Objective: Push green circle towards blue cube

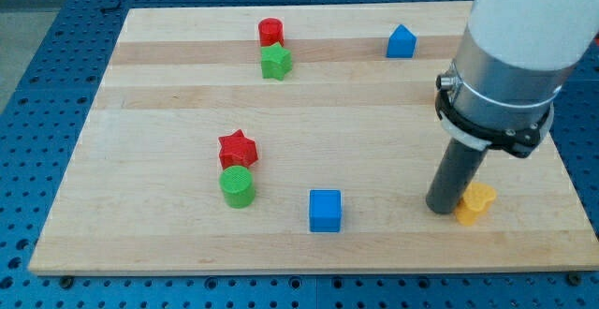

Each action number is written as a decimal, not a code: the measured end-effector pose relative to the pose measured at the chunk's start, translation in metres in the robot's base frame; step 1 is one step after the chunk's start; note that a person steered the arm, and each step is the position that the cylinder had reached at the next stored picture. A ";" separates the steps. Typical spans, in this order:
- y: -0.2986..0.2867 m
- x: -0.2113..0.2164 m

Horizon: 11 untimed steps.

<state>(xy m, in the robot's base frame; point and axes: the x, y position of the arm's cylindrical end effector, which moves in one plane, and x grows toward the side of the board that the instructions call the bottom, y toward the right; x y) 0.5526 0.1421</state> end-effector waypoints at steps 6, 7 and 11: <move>-0.148 -0.138; -0.223 -0.139; -0.293 -0.047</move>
<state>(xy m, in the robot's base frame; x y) 0.5061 -0.1513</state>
